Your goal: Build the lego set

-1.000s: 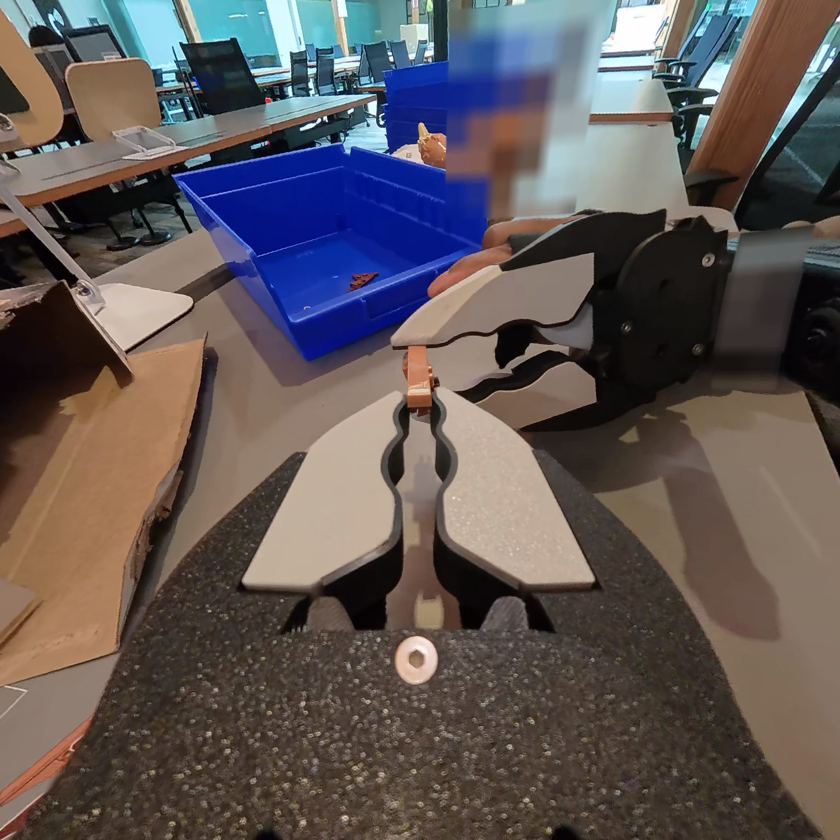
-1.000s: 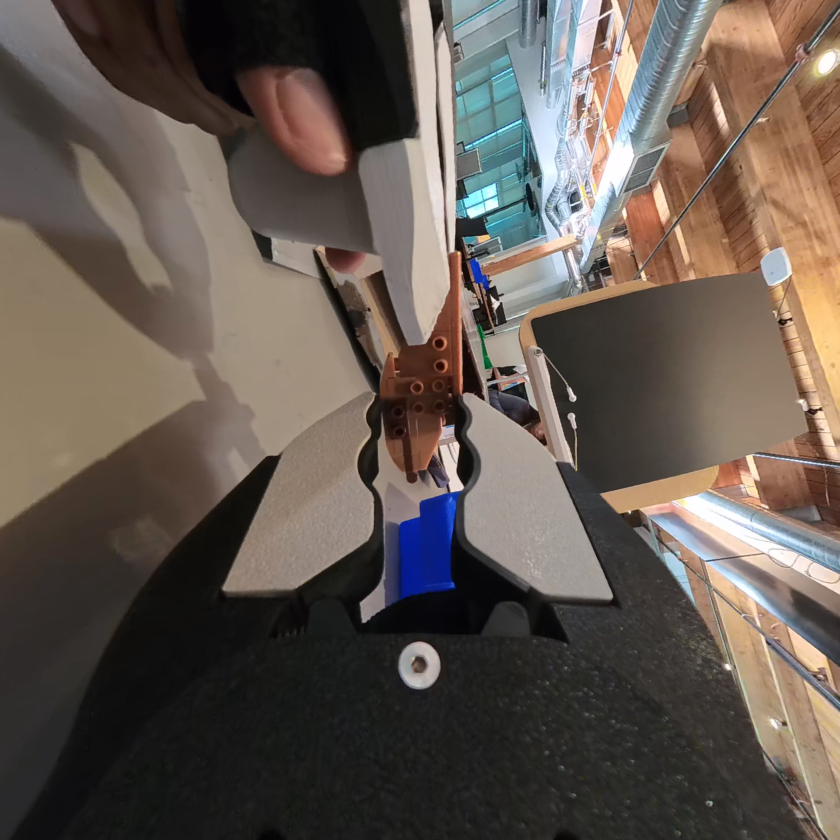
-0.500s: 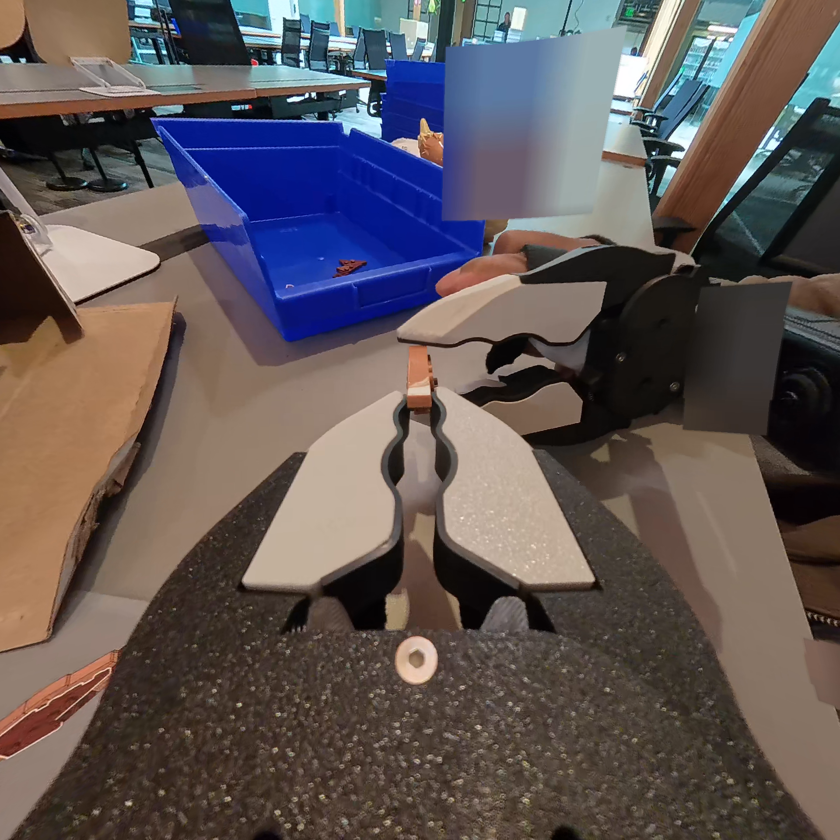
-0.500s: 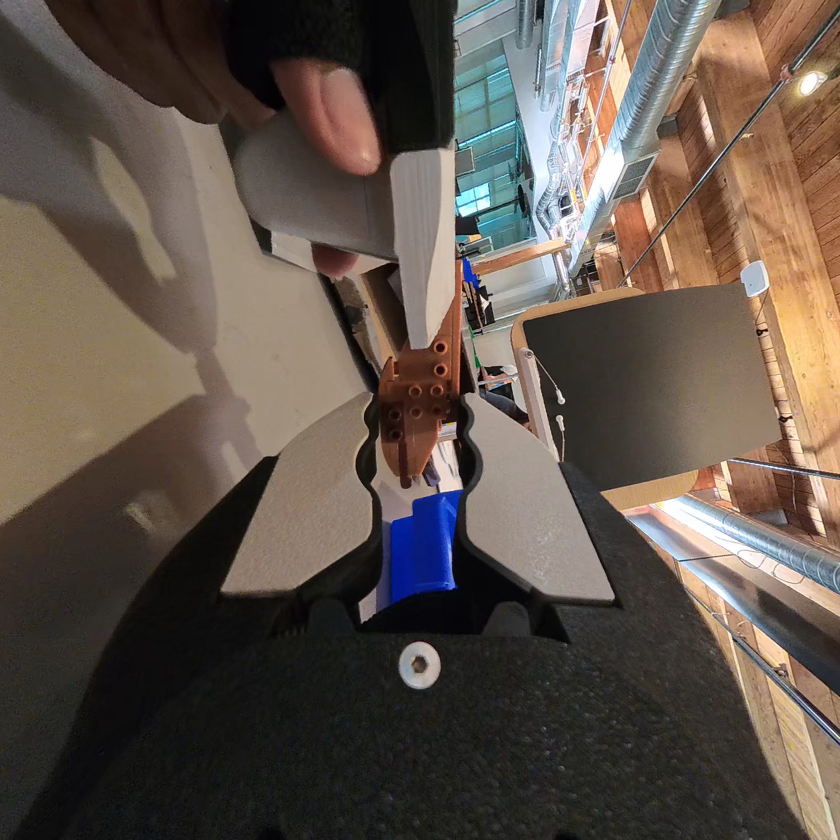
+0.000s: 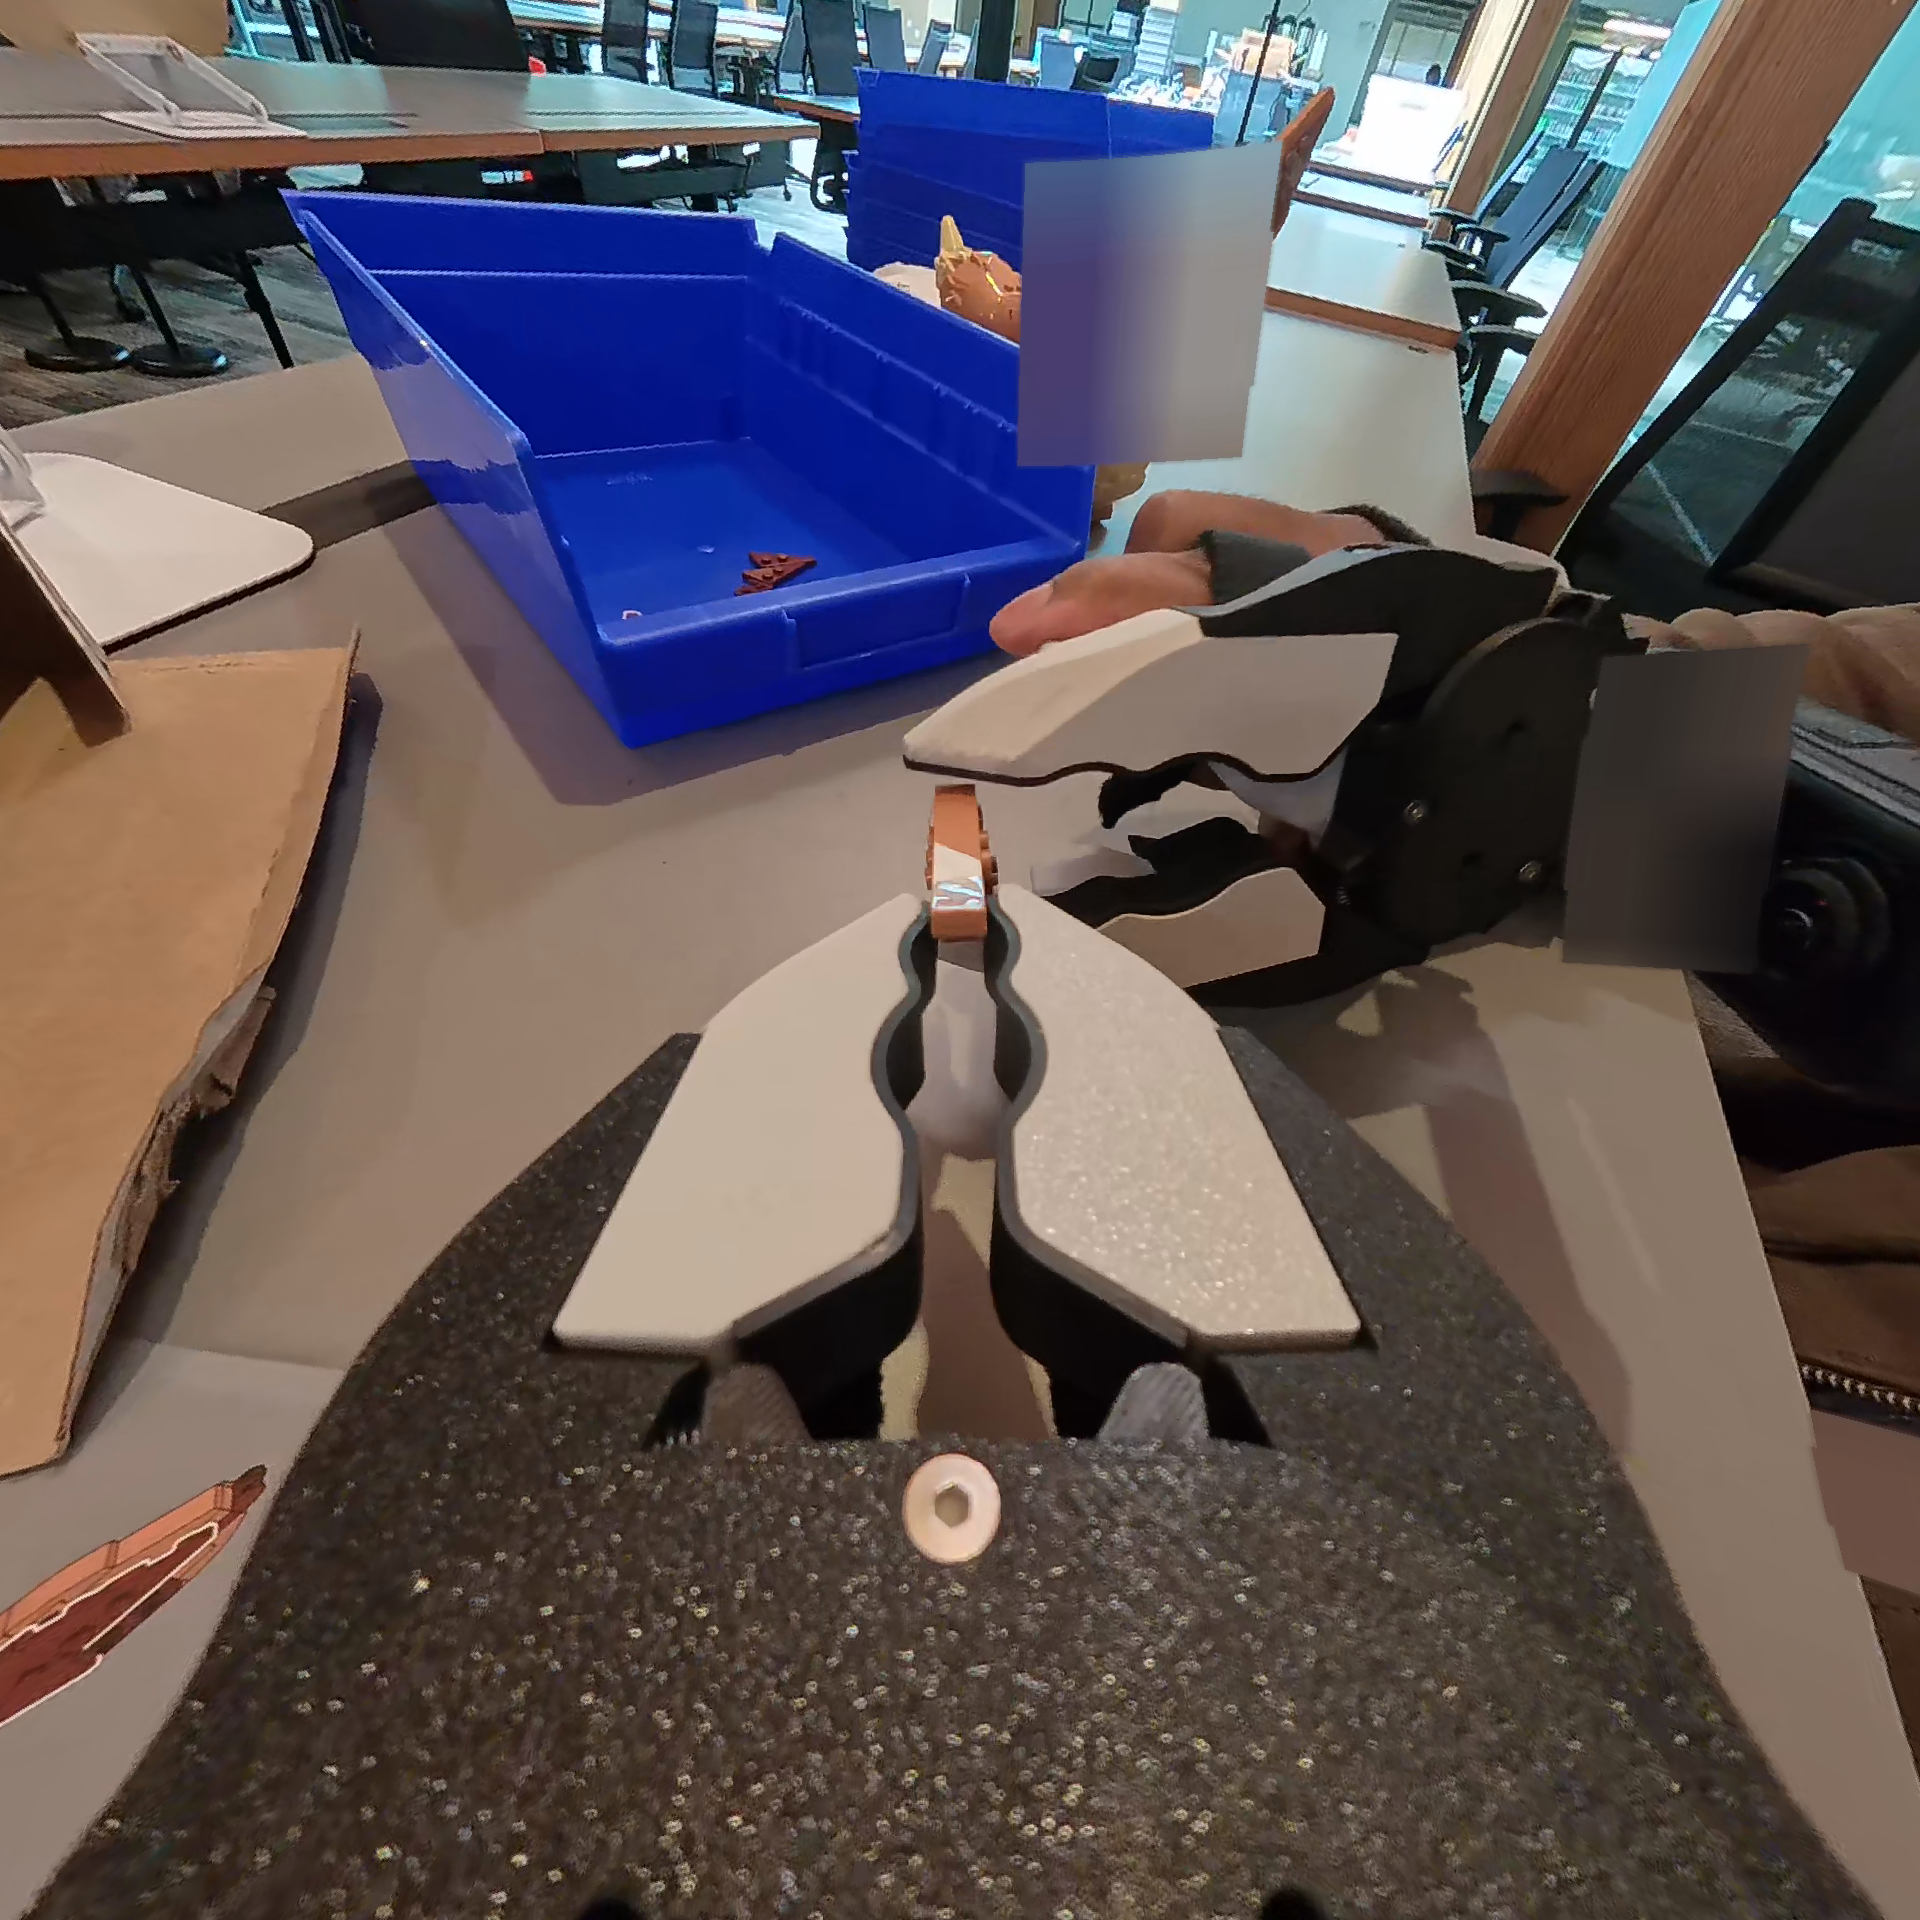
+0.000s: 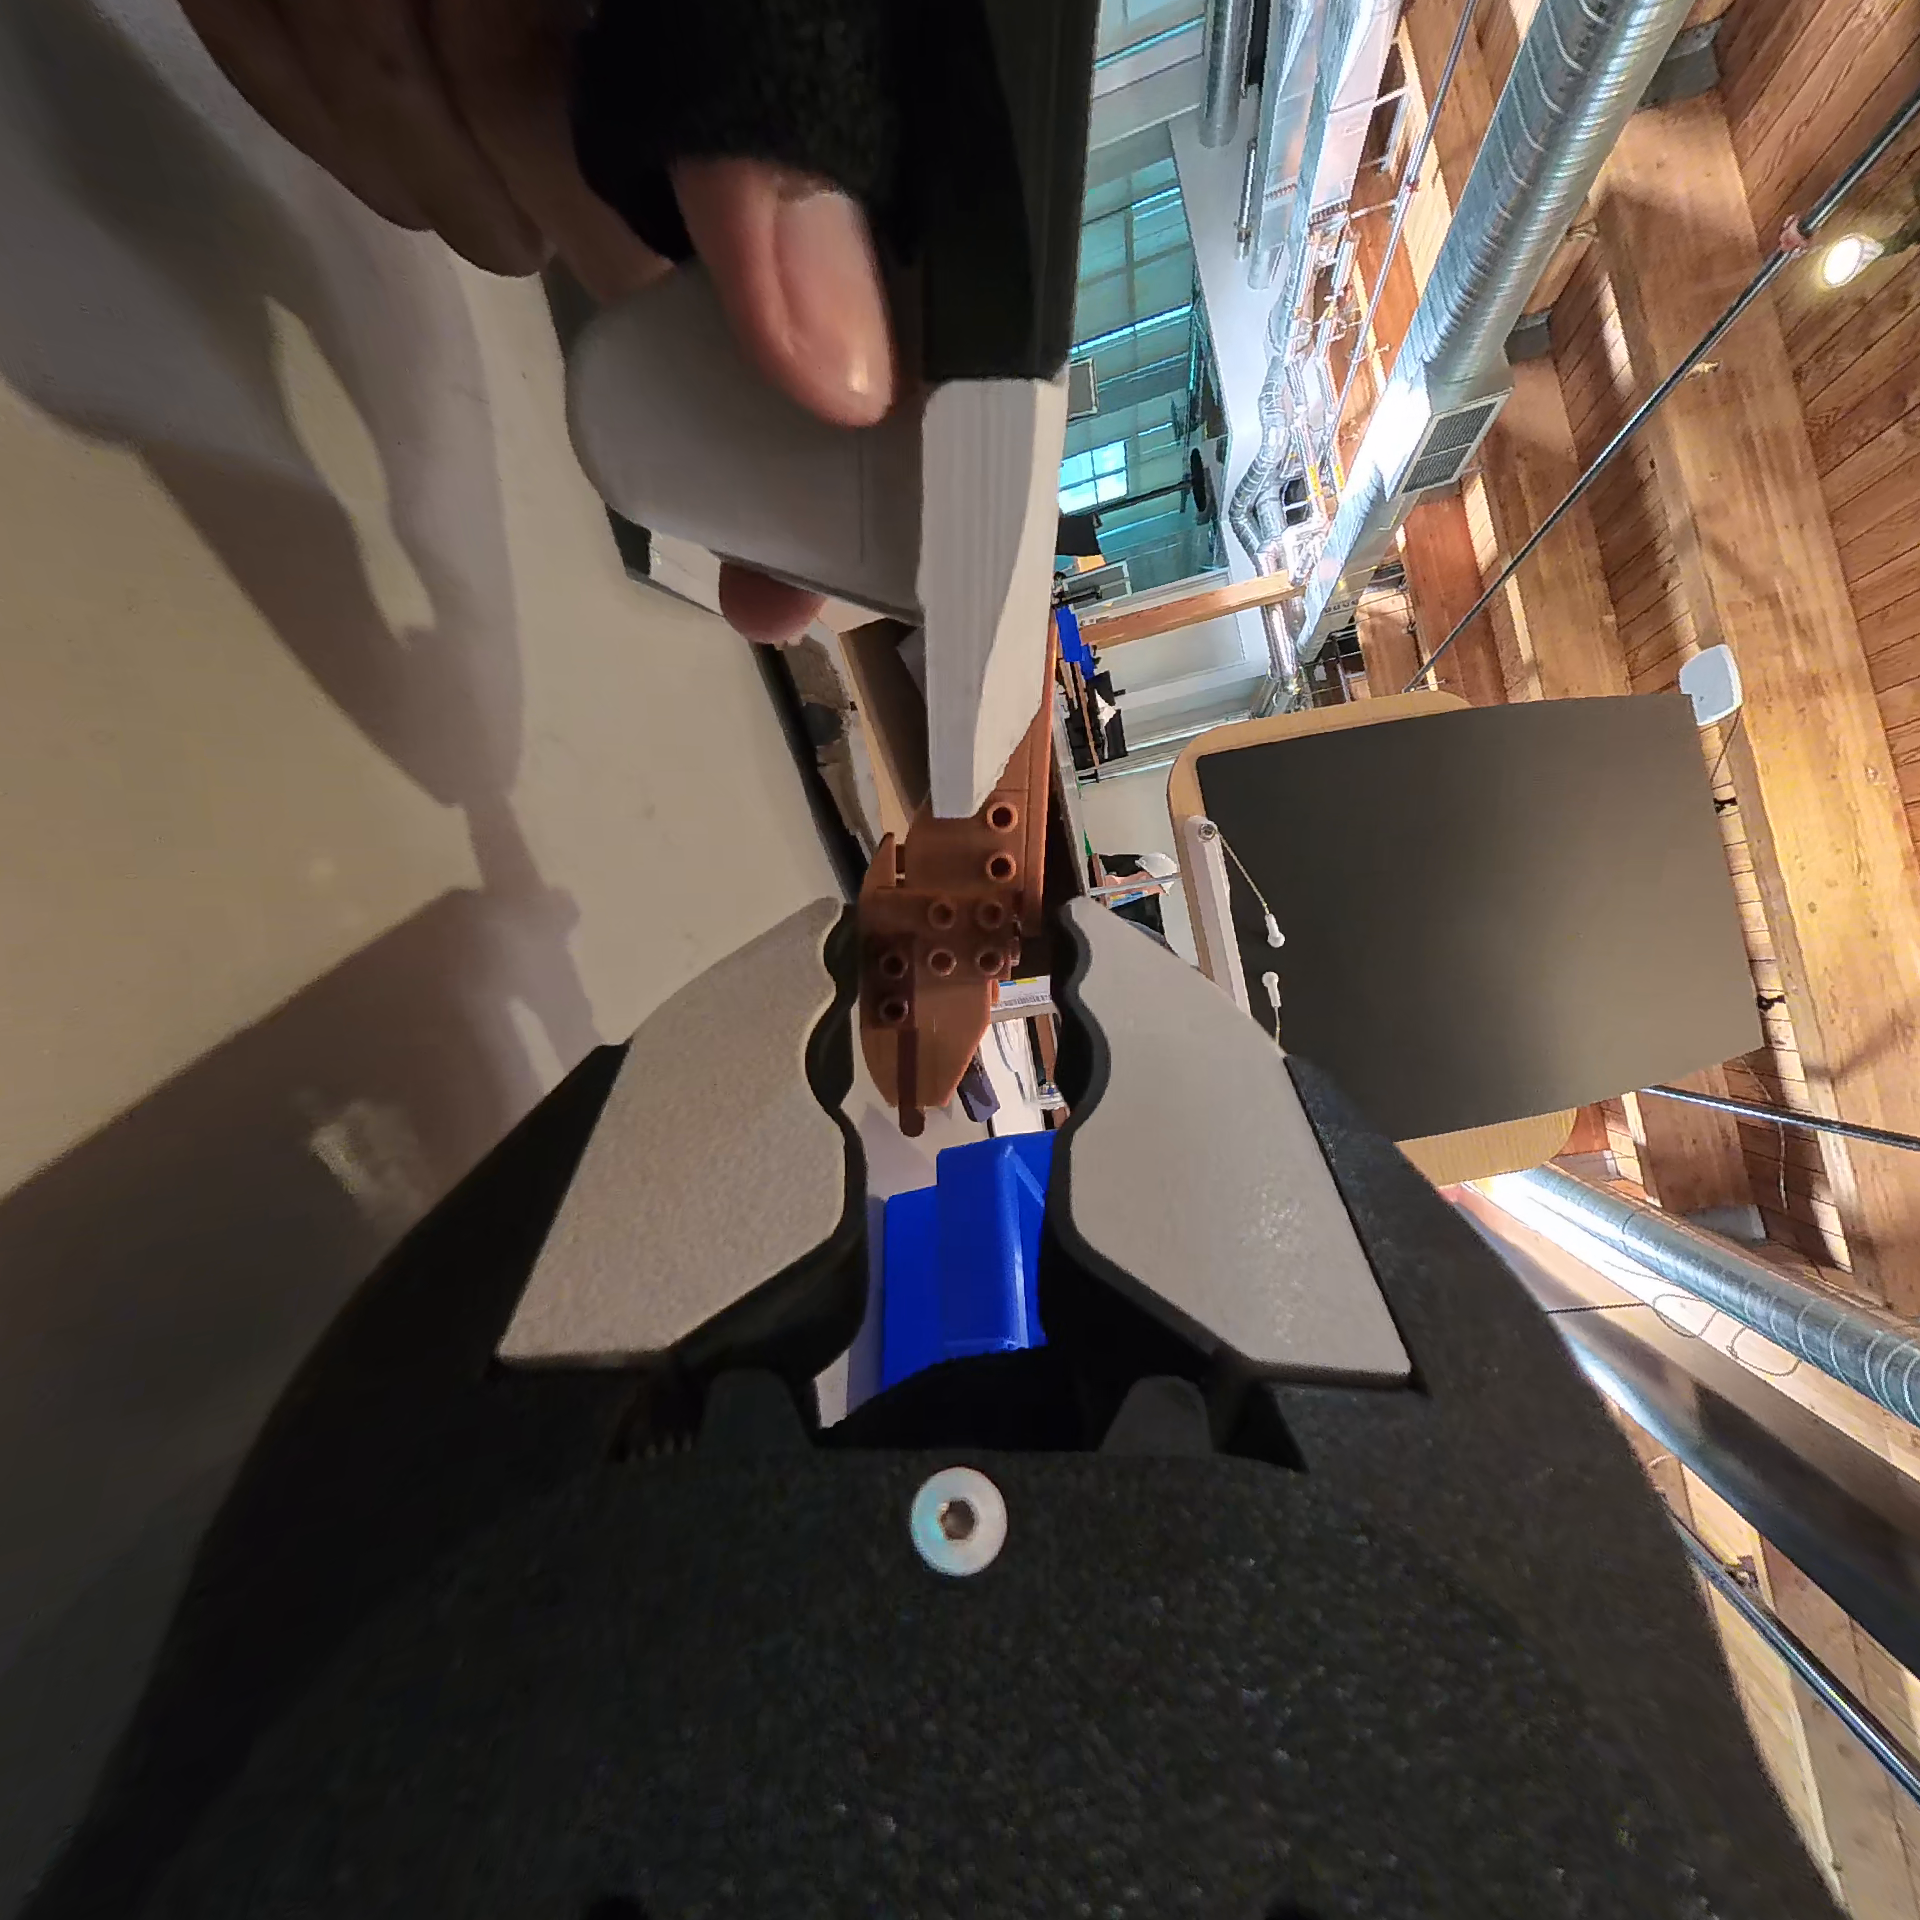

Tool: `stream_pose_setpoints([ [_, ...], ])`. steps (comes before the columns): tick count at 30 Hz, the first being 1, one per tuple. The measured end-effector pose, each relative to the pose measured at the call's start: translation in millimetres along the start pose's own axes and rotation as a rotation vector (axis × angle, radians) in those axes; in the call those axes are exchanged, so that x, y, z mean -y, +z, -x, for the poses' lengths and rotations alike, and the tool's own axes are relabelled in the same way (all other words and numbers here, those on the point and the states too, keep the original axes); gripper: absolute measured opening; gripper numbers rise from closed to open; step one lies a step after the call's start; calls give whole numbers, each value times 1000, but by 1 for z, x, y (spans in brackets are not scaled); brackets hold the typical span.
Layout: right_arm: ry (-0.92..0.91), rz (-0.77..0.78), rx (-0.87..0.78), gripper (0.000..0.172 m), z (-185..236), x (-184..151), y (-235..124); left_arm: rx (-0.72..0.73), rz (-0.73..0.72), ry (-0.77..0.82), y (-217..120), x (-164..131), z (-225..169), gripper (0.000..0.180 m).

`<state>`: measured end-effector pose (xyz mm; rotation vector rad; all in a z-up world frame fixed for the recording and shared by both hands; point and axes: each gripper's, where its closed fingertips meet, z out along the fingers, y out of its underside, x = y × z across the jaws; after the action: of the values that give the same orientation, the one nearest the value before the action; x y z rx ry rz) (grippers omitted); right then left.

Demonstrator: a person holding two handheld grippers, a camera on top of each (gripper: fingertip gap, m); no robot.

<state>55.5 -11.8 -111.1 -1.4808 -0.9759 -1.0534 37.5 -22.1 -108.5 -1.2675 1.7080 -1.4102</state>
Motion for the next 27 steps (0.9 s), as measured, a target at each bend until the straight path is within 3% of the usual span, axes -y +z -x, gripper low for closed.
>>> stream_pose_setpoints([
  [22,-16,4,47,31,7,-1,-1,-37,25,-23,2,-6,-2,8],
  [27,16,-5,37,31,2,1,-2,-39,57,4,5,-11,-3,22],
])
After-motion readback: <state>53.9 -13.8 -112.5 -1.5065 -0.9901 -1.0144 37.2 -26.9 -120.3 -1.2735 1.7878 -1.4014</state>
